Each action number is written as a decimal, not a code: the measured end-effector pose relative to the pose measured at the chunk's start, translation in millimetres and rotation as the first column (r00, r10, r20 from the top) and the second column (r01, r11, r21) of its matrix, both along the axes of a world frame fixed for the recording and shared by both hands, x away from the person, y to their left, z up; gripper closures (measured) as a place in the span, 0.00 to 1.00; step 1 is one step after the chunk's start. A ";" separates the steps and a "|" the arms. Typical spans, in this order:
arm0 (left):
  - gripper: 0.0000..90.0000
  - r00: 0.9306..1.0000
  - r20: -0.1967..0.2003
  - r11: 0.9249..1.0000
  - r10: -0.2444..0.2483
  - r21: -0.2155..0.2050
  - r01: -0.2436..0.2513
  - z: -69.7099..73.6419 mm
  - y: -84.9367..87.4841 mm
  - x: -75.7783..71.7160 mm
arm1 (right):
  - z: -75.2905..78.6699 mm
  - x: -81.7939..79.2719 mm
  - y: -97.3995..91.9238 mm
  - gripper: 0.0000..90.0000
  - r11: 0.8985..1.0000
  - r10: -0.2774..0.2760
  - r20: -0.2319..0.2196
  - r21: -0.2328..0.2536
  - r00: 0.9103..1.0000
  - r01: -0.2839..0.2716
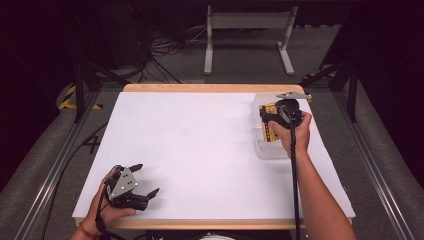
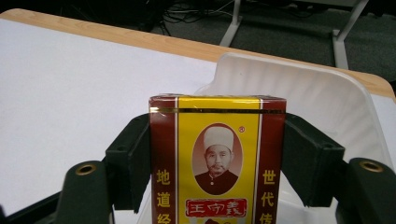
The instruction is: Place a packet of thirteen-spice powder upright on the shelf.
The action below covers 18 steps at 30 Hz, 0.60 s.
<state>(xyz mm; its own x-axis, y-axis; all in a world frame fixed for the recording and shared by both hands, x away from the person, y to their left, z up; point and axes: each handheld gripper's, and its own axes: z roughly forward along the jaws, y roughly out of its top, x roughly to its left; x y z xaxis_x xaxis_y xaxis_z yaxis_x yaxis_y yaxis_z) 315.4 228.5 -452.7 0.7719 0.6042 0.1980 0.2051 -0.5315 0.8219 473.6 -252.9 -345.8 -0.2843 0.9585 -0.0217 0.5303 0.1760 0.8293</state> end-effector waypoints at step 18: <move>0.08 1.000 -0.001 1.000 0.001 -0.001 -0.001 0.1 0.3 -0.6 | 5.2 -14.6 -12.3 0.36 1.000 0.015 -0.026 -0.016 1.000 -0.015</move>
<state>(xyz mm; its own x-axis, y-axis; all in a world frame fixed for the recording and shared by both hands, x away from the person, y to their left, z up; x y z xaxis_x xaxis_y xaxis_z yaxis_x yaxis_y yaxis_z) 314.8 228.8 -452.6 0.7717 0.6049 0.1965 0.2061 -0.5301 0.8225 459.0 -265.2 -340.6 -0.2996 0.9536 -0.0301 0.5486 0.1980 0.8123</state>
